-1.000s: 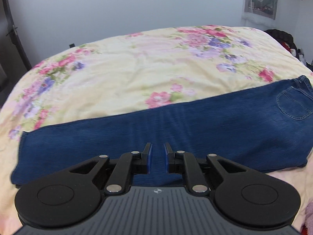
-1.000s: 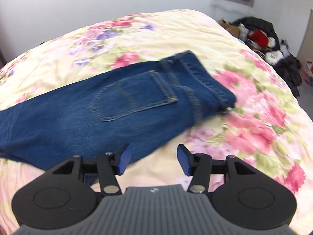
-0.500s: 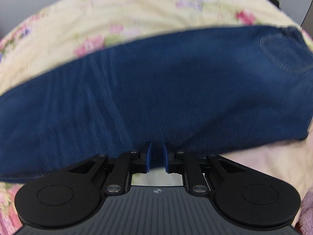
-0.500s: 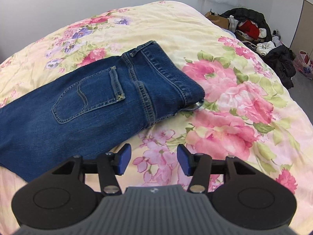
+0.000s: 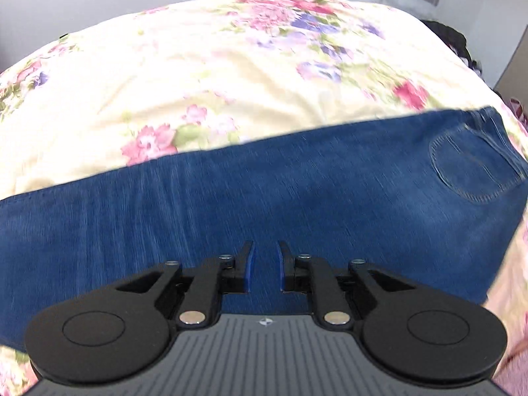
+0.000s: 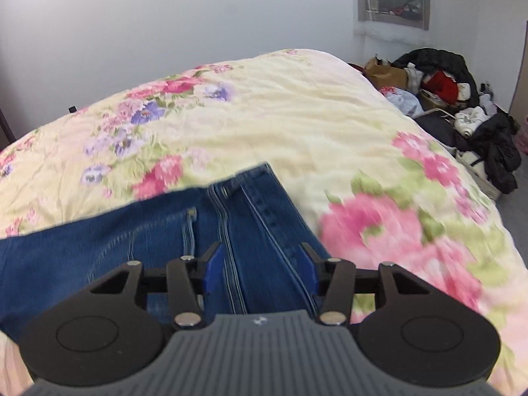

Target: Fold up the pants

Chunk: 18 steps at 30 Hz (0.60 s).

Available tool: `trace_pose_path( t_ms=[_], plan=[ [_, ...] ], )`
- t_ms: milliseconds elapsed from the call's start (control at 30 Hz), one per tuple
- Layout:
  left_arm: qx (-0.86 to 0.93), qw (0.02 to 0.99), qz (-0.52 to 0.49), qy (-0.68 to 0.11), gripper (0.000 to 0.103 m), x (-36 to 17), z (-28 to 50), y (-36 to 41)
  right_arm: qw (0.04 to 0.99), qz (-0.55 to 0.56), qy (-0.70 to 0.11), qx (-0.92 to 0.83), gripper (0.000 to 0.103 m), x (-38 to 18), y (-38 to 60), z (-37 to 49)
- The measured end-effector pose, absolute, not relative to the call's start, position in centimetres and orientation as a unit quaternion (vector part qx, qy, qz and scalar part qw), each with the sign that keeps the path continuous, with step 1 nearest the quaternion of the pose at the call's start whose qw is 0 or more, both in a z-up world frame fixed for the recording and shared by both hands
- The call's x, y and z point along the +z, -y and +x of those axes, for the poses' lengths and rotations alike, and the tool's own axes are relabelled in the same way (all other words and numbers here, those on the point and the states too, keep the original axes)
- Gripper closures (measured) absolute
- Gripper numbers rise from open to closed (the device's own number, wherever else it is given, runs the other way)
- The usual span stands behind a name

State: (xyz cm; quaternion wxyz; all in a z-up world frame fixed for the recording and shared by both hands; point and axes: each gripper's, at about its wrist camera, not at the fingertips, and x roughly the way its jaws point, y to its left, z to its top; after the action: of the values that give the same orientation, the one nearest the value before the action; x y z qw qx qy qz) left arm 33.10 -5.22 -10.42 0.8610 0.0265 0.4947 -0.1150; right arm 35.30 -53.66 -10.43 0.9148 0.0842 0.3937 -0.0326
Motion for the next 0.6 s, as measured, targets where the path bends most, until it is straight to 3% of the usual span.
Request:
trace_pose_path(
  t_ms=[200, 400, 533, 600],
  plan=[
    [-0.110, 0.857, 0.014, -0.503, 0.085, -13.2, 34.9, 3.3, 0.914, 0.074, -0.397, -0.036, 0.055, -12.2, 55.2, 43.3],
    [-0.115, 0.852, -0.004, -0.510, 0.086, -15.3, 36.4, 2.6, 0.903, 0.145, -0.405, -0.014, 0.058, -14.9, 57.8, 47.1],
    [-0.116, 0.854, 0.002, -0.507, 0.086, -15.5, 36.4, 2.8, 0.906, 0.140, -0.398, 0.033, 0.095, -15.5, 57.4, 46.0],
    [-0.115, 0.854, 0.002, -0.507, 0.086, -15.5, 36.6, 2.8, 0.914, 0.106, -0.387, 0.059, 0.098, -15.0, 56.5, 44.4]
  ],
)
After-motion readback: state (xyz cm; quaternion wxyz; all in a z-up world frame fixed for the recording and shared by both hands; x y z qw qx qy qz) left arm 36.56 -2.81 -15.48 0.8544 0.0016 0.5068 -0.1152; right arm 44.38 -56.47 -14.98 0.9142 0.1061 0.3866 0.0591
